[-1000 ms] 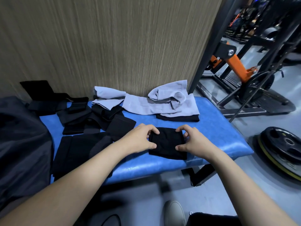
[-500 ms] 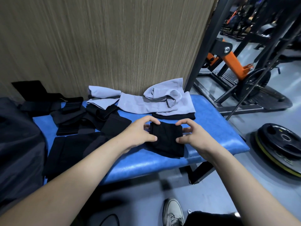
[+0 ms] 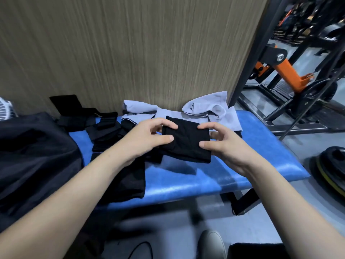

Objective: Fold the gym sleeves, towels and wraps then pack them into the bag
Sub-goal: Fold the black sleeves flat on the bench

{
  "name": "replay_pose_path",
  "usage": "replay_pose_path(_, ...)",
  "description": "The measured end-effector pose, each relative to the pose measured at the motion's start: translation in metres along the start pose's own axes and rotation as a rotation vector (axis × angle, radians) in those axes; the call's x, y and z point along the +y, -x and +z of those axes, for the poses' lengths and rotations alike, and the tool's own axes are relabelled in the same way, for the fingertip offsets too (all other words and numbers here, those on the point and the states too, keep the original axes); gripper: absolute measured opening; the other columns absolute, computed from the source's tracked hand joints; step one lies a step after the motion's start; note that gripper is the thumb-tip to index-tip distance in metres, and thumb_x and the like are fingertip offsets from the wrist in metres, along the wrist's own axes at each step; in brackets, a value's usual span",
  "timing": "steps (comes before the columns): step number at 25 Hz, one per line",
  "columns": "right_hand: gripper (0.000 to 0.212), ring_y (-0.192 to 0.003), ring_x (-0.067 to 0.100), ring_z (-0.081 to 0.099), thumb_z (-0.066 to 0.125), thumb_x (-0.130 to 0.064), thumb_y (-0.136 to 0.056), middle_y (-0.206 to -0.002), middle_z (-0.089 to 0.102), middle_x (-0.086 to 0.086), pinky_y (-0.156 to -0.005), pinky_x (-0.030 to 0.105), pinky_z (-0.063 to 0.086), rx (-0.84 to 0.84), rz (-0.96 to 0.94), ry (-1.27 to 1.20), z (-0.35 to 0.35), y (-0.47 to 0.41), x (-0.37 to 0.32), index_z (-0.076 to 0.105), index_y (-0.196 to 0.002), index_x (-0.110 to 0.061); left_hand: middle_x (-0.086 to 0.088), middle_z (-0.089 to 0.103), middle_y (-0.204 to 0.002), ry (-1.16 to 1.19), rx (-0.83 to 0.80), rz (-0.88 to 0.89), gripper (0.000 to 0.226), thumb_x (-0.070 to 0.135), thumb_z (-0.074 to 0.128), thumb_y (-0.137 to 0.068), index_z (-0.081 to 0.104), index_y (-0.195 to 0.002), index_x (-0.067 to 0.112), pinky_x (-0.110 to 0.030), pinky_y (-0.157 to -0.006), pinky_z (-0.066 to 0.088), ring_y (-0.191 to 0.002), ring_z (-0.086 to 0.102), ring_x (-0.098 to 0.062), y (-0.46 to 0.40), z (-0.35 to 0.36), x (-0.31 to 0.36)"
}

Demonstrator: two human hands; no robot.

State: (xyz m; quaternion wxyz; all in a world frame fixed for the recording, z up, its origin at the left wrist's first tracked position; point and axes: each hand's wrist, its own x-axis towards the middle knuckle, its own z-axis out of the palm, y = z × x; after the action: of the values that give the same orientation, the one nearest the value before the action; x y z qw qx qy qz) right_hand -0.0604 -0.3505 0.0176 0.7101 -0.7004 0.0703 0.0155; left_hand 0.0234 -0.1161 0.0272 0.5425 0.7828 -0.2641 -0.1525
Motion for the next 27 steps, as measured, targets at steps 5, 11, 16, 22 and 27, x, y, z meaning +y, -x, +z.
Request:
replay_pose_path(5, 0.03, -0.086, 0.02, 0.064, 0.069, 0.004, -0.087, -0.103, 0.061, 0.012, -0.072, 0.023, 0.054, -0.131, -0.046, 0.09, 0.05, -0.017, -0.006, 0.066, -0.115, -0.008, 0.01, 0.058, -0.081, -0.046, 0.049, -0.033, 0.024, 0.014, 0.075, -0.085, 0.073, -0.102, 0.031, -0.009, -0.07, 0.042, -0.074, 0.052, 0.001, 0.043, -0.053, -0.008)
replay_pose_path(11, 0.031, -0.067, 0.014, 0.046, 0.074, -0.001, -0.084, -0.081, 0.044, 0.005, -0.064, 0.016, 0.043, -0.261, -0.07, 0.3, 0.112, -0.024, 0.005, 0.068, -0.111, -0.015, 0.015, 0.04, -0.045, -0.132, 0.071, -0.133, 0.023, 0.011, 0.075, -0.086, 0.069, -0.103, 0.026, -0.013, -0.049, 0.027, -0.046, 0.028, -0.004, 0.095, -0.093, -0.028)
replay_pose_path(16, 0.031, -0.055, 0.007, 0.05, 0.075, 0.0, -0.083, -0.077, 0.046, 0.0, -0.062, 0.018, 0.043, -0.272, -0.057, 0.433, 0.134, -0.021, 0.017, 0.067, -0.11, -0.014, 0.015, 0.047, -0.048, -0.216, 0.048, -0.21, 0.026, 0.024, 0.079, -0.082, 0.068, -0.102, 0.038, -0.024, -0.054, 0.028, -0.05, 0.034, -0.012, 0.109, -0.102, -0.043)
replay_pose_path(22, 0.031, -0.061, 0.017, 0.048, 0.076, -0.005, -0.083, -0.075, 0.043, 0.007, -0.057, 0.024, 0.046, -0.281, -0.089, 0.498, 0.141, -0.029, 0.027, 0.066, -0.109, -0.02, 0.02, 0.051, -0.047, -0.236, 0.057, -0.221, 0.025, 0.022, 0.078, -0.083, 0.068, -0.101, 0.036, -0.014, -0.052, 0.033, -0.042, 0.042, -0.002, 0.11, -0.107, -0.045)
replay_pose_path(27, 0.034, -0.065, 0.007, 0.045, 0.077, -0.013, -0.084, -0.079, 0.047, -0.003, -0.067, 0.015, 0.041, -0.327, -0.169, 0.731, 0.142, -0.031, 0.033, 0.064, -0.113, -0.026, 0.014, 0.055, -0.068, -0.389, 0.018, -0.211, 0.028, 0.032, 0.079, -0.081, 0.065, -0.098, 0.049, -0.024, -0.067, 0.039, -0.057, 0.047, -0.008, 0.111, -0.112, -0.058)
